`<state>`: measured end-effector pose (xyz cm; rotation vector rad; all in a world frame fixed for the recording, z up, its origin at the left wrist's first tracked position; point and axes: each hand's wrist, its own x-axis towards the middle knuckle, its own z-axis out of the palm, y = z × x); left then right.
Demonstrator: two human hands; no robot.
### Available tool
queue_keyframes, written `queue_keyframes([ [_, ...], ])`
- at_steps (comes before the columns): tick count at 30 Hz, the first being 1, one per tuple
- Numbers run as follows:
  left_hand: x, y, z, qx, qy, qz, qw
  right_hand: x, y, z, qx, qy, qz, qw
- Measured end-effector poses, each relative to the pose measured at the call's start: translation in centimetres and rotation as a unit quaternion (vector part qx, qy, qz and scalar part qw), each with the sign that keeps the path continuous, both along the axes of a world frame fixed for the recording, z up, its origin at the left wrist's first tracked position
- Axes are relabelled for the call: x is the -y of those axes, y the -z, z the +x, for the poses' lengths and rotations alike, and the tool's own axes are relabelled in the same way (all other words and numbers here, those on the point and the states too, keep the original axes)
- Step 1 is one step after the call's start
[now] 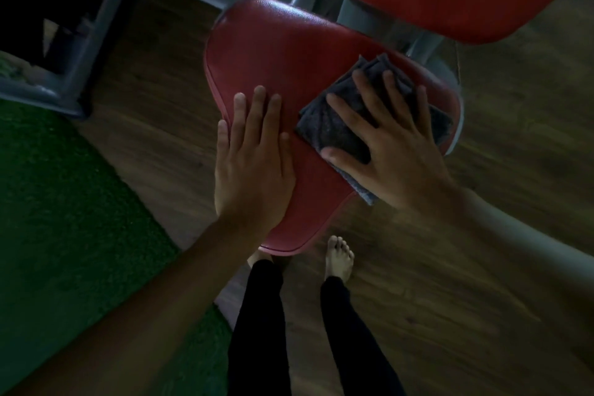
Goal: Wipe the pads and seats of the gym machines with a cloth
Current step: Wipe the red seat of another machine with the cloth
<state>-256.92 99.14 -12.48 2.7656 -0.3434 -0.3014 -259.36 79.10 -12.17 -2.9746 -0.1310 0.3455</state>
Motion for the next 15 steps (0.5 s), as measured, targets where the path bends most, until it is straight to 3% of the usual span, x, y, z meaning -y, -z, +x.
queue_keyframes([
  [9, 0.0, 0.2, -0.1, 0.02, -0.013, 0.012, 1.0, -0.3, 1.0, -0.5, 0.041, 0.002, 0.005, 0.999],
  [15, 0.1, 0.3, -0.2, 0.028, -0.014, 0.016, 0.999, -1.9, 1.8, -1.7, 0.116, 0.031, 0.038, 0.992],
])
